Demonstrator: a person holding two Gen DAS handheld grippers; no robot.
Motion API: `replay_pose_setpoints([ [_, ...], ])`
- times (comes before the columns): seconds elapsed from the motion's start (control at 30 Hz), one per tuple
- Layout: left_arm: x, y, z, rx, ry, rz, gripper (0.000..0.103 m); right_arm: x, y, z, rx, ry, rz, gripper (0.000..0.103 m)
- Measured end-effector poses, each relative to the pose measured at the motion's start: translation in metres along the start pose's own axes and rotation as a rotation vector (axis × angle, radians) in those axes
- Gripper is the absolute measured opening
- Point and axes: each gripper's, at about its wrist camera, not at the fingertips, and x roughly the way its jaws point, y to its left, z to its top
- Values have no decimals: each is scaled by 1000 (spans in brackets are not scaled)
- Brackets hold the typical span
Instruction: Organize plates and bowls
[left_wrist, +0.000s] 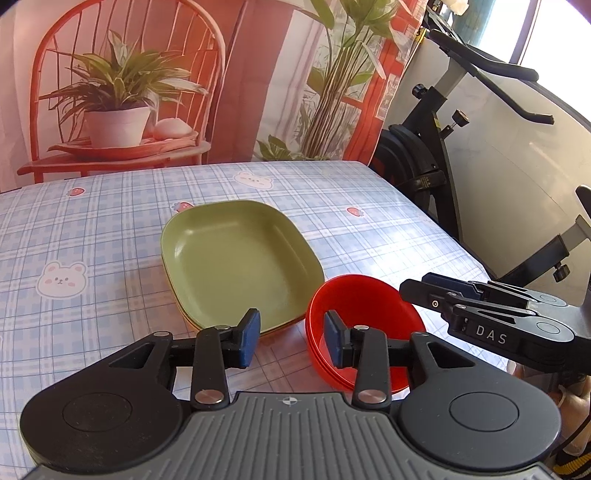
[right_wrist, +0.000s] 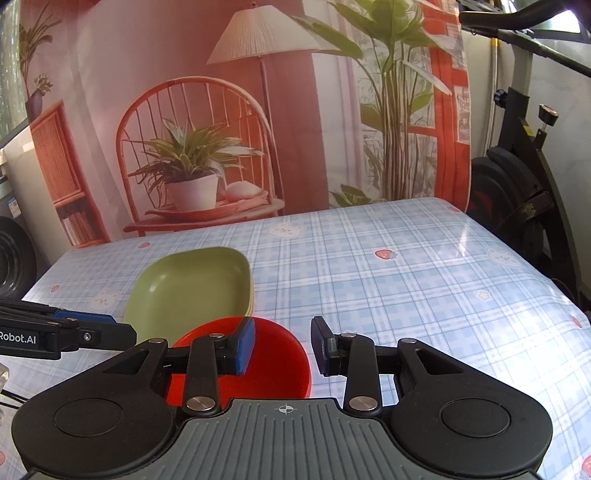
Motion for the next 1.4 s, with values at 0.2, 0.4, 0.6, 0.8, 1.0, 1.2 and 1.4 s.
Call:
replay_pose_setpoints([
  [0.2, 4, 0, -2, -39, 7, 2, 40, -7, -7, -24, 69, 9, -11, 31],
  [0.4, 12, -10, -7, -32, 27, -1, 40, -5, -11, -32, 100, 24, 3, 31],
  [0.6, 21, -14, -12, -16, 61, -11, 40, 0, -15, -39, 137, 34, 45, 31],
  [0.8, 31, -15, -14, -16, 85, -18, 39, 5, -21, -46, 174, 44, 44, 32],
  [1.0, 41, -15, -16, -30, 106, -21, 39, 9, -24, -49, 198, 47, 56, 32],
  [1.2, 46, -16, -18, -40, 119, -23, 38, 13, -26, -51, 228, 44, 69, 32],
  [1.4, 50, -18, -19, -50, 127, -30, 35, 15, -27, -51, 250, 50, 87, 31],
])
